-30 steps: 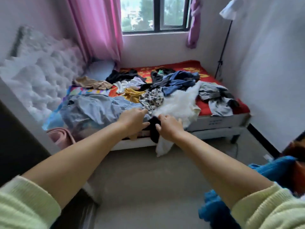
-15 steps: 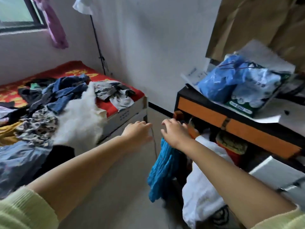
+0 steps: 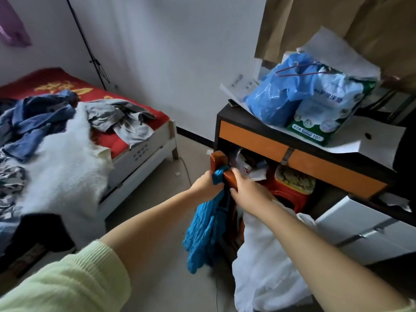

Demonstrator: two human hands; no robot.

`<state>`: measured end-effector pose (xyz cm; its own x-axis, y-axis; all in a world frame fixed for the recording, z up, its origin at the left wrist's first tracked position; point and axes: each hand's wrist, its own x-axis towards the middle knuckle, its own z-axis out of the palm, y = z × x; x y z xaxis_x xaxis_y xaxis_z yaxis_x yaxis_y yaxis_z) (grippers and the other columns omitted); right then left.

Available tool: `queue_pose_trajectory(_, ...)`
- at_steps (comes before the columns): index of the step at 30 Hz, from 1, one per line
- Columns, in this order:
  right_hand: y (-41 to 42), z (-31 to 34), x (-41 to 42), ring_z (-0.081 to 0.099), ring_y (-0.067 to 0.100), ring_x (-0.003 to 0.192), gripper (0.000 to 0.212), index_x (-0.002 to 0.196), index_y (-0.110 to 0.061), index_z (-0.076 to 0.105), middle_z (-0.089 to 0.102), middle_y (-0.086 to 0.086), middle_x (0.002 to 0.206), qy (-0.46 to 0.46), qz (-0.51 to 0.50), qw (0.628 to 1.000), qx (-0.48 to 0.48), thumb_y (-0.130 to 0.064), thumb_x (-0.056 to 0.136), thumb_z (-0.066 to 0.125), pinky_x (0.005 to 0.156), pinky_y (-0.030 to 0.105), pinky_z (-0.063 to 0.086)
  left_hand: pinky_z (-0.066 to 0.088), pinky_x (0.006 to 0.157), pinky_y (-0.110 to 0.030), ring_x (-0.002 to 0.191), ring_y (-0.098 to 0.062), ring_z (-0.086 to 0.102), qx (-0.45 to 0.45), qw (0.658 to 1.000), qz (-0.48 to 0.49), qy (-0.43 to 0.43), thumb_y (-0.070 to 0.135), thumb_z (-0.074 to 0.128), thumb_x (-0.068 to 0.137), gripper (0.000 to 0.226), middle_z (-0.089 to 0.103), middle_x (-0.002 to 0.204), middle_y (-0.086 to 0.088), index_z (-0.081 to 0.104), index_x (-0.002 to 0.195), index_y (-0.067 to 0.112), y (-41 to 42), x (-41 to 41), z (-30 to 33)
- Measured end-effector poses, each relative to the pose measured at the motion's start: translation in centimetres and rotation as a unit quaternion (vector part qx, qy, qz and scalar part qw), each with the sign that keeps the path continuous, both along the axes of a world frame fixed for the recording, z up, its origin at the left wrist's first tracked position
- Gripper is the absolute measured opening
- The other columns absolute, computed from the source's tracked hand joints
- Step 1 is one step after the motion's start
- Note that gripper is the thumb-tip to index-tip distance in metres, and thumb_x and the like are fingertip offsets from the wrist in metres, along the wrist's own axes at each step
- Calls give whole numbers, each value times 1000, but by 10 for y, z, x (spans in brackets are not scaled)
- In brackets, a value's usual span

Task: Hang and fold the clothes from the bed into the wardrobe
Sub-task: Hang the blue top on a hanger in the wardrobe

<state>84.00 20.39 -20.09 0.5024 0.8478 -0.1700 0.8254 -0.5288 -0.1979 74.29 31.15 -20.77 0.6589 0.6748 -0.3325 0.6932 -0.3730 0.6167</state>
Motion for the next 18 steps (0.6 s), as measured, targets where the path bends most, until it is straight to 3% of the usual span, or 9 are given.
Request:
queue_pose_trajectory(3,13,-6,7,59,34,105,44,136,-18,28,54,14,126,30,-11,999,6,-33,98,43,72,37,49,49,75,-32,88,-22,60,-23,1000,-1,0,34,55,91,31,60,99,-7,53,110,10,8,10,-12)
queue_pose_trajectory(7,21,-8,9,58,35,109,38,129,-14,33,54,15,125,50,-9,999,6,-30,97,45,87,49,51,40,66,-26,76,-17,53,-57,998,8,-19,30,54,93,21,54,84,-4,53,97,10,9,17,-14)
queue_pose_trajectory(10,20,-8,13,57,34,111,39,128,-13,35,54,15,126,94,-7,995,13,-28,95,48,86,44,50,39,65,-27,67,-15,50,-66,997,12,-33,28,50,96,20,52,75,-2,56,85,11,10,17,-4)
queue_pose_trajectory(15,18,-8,20,59,31,106,30,115,-13,45,61,11,114,170,5,983,64,-28,90,51,82,38,50,45,67,-30,70,-16,52,-84,983,60,-154,26,47,98,19,56,77,-4,60,89,15,13,12,34)
queue_pose_trajectory(18,19,-6,19,60,29,105,29,115,-14,44,60,9,112,173,3,984,50,-34,94,46,82,37,49,45,62,-21,67,-11,55,-83,968,84,-220,22,48,98,20,61,75,1,63,86,18,21,15,55)
